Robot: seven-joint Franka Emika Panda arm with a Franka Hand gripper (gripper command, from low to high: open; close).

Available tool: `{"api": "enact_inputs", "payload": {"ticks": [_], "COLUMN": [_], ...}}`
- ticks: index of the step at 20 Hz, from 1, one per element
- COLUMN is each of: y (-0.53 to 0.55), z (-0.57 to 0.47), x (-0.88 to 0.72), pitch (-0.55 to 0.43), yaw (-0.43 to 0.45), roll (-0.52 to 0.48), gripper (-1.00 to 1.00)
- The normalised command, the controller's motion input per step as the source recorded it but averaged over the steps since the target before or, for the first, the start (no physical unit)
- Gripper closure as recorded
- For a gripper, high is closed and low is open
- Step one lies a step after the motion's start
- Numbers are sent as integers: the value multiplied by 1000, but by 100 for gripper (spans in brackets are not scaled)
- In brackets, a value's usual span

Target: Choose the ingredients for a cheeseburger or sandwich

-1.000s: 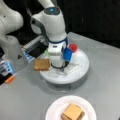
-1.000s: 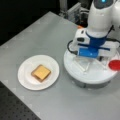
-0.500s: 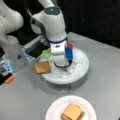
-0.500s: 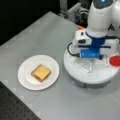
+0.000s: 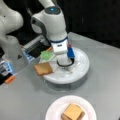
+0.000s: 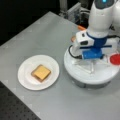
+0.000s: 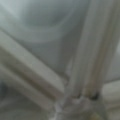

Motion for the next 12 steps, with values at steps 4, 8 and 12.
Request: {"api": "enact_inputs", "payload": {"ticks": [4,8,12], "y": [114,117,124], "z": [-62,-76,-84], "x": [-153,-179,-167], "pitch": [16,35,-20], "yaw": [376,388,391], "roll": [28,58,60], "gripper": [-100,-100,-100]}}
